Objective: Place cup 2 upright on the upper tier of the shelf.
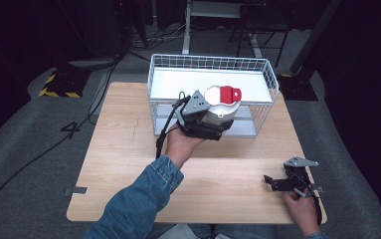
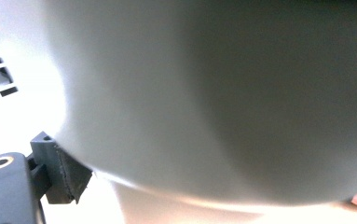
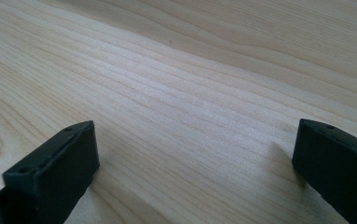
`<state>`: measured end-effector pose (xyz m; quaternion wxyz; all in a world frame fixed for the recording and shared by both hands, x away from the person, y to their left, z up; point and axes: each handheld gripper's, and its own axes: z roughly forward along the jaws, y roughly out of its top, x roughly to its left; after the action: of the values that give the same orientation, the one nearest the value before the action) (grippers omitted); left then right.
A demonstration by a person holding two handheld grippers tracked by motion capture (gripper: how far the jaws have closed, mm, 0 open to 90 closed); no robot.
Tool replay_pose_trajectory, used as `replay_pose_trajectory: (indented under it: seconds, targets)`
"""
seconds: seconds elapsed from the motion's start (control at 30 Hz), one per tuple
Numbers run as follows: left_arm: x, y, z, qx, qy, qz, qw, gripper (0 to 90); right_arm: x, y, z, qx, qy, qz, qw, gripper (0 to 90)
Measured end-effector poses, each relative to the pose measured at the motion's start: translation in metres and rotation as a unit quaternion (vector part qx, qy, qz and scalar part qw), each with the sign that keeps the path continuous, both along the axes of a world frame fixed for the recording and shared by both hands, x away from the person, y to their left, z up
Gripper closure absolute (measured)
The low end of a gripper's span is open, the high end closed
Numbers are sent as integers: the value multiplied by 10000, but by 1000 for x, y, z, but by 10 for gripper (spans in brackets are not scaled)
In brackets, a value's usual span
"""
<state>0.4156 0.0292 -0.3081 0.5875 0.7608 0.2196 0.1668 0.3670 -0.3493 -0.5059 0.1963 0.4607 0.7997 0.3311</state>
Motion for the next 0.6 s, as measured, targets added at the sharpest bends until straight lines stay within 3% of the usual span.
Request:
replay_pose_trajectory:
  seconds: [0.13,0.33,0.6]
  targets:
    - [7,-1,6,-51,-8,89,9999,112,0,0,0,0,0,0,10000,6]
    - [21,-1,20,39,-135,281,9995,112,0,0,0,-1,0,1,10000,5]
    - [36,-2,28,2,-56,370,9993,112,0,0,0,0,0,0,10000,5]
